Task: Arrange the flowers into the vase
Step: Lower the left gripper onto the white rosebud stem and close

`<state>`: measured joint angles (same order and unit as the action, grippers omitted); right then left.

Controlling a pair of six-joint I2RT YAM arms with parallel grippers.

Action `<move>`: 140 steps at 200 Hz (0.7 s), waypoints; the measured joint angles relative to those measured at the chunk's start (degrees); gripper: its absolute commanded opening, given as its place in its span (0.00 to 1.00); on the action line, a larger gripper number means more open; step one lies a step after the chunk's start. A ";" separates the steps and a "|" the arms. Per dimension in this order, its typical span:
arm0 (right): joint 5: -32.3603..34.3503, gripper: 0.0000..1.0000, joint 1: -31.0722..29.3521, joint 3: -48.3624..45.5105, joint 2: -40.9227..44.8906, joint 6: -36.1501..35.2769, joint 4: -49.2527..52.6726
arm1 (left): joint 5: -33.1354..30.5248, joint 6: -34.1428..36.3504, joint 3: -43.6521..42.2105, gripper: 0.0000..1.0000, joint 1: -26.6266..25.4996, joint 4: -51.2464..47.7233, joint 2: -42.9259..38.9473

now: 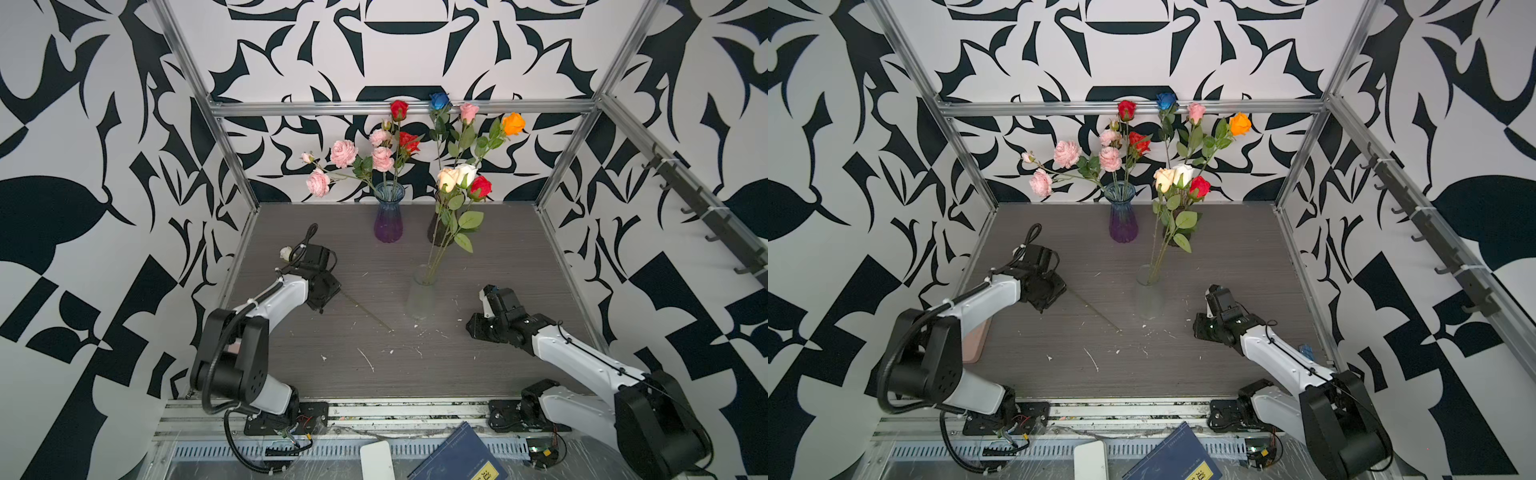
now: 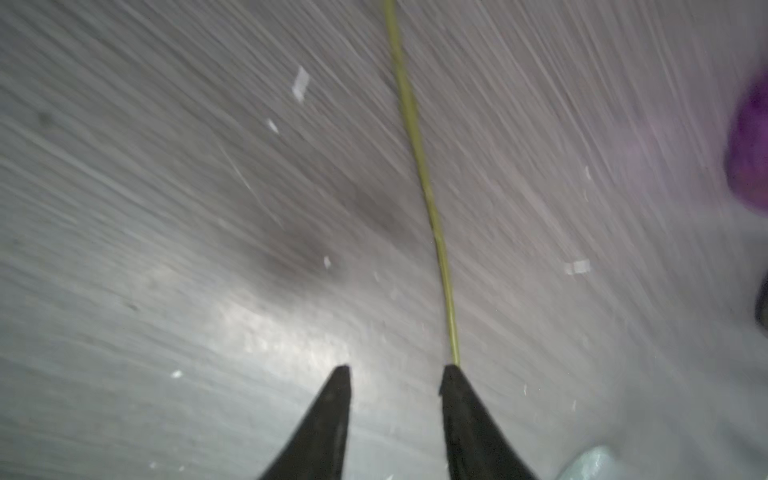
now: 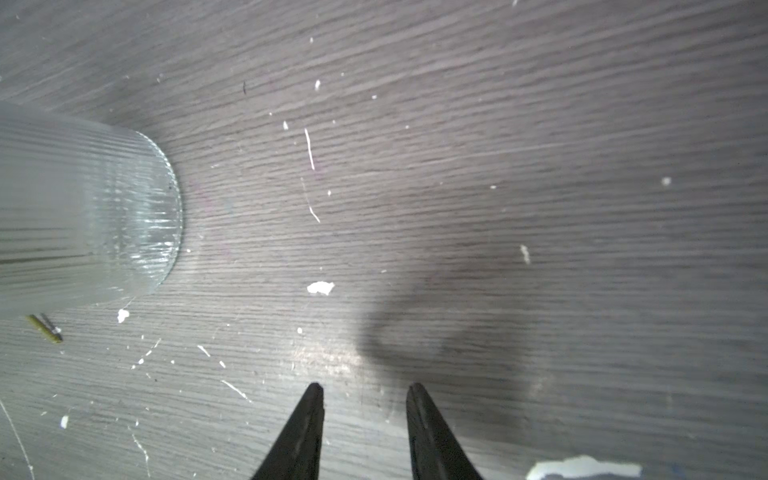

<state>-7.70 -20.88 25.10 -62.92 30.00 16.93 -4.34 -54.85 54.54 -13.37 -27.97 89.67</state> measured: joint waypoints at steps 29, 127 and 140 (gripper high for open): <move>0.02 0.38 0.00 0.00 0.00 0.00 0.00 | -3.63 1.46 8.37 0.39 2.23 -4.76 7.06; 0.02 0.37 0.00 -0.04 0.90 0.00 0.00 | -5.49 4.50 21.49 0.40 6.67 -10.80 19.54; 0.04 0.37 0.00 -0.13 1.20 0.00 0.00 | -5.84 4.90 22.73 0.41 6.67 -11.23 20.02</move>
<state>-7.66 -20.88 24.97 -61.71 30.00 16.93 -10.17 -49.95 77.28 -6.70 -39.20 109.69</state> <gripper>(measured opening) 0.376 0.406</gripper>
